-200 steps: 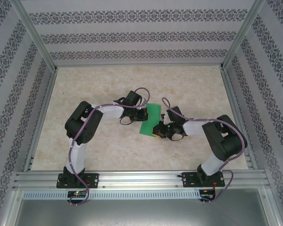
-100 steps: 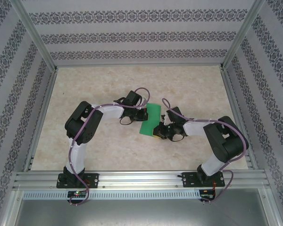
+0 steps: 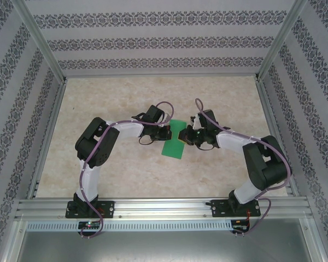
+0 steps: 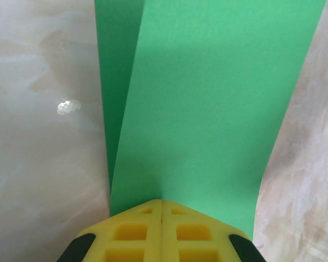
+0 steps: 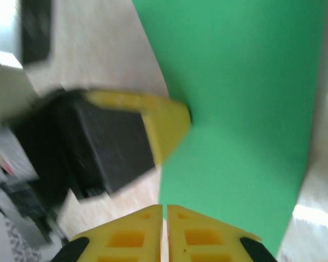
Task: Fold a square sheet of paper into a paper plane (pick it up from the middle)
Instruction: Fold the square sheet of paper in half at the center of the table.
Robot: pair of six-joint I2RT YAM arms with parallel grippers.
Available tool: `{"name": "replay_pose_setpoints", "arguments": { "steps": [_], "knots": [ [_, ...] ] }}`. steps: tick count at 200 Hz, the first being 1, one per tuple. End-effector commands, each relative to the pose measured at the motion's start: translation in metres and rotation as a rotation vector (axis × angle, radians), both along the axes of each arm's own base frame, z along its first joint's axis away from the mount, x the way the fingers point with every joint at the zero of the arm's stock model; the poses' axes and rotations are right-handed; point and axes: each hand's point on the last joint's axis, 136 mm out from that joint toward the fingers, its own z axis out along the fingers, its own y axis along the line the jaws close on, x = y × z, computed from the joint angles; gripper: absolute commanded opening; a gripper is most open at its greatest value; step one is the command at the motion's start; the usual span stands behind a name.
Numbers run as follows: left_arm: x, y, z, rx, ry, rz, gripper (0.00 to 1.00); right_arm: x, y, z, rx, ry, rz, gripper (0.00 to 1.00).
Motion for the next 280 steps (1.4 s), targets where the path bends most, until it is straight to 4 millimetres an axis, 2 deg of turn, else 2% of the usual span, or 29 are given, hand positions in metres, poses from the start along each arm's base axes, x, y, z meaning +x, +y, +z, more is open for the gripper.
{"name": "replay_pose_setpoints", "arguments": {
  "steps": [1, 23, 57, 78, 100, 132, 148, 166, 196, 234, 258, 280],
  "knots": [
    [-0.025, 0.007, -0.035, 0.079, 0.079, -0.042, 0.00, 0.017, 0.000, -0.008, -0.004, -0.001, -0.030, 0.11],
    [-0.026, 0.007, -0.036, 0.084, 0.083, -0.046, 0.00, 0.018, -0.003, -0.025, -0.025, 0.026, -0.038, 0.11],
    [-0.026, 0.007, -0.037, 0.084, 0.086, -0.045, 0.00, 0.012, -0.022, -0.060, -0.076, 0.089, -0.077, 0.11],
    [-0.025, 0.007, -0.037, 0.086, 0.086, -0.044, 0.00, 0.007, -0.026, -0.071, -0.084, 0.111, -0.082, 0.11],
    [-0.025, 0.007, -0.038, 0.086, 0.089, -0.045, 0.00, 0.008, -0.023, -0.064, -0.067, 0.108, -0.074, 0.12],
    [-0.024, 0.006, -0.038, 0.088, 0.088, -0.046, 0.00, 0.023, -0.017, -0.022, -0.030, 0.027, -0.070, 0.12],
    [-0.024, 0.007, -0.038, 0.093, 0.088, -0.044, 0.00, 0.031, -0.016, -0.011, -0.029, -0.003, -0.059, 0.13],
    [-0.025, 0.007, -0.038, 0.094, 0.089, -0.044, 0.00, 0.037, -0.019, -0.016, -0.039, 0.002, -0.059, 0.12],
    [-0.026, 0.009, -0.036, 0.098, 0.085, -0.044, 0.00, 0.043, -0.022, -0.035, -0.046, 0.032, -0.062, 0.12],
    [-0.026, 0.010, -0.038, 0.099, 0.085, -0.043, 0.00, 0.039, -0.031, -0.064, -0.101, 0.088, -0.077, 0.12],
    [-0.027, 0.011, -0.038, 0.103, 0.084, -0.041, 0.00, 0.038, -0.034, -0.058, -0.111, 0.080, -0.076, 0.12],
    [-0.027, 0.012, -0.038, 0.105, 0.083, -0.041, 0.00, 0.046, -0.027, -0.031, -0.073, 0.038, -0.066, 0.13]
  ]
}}
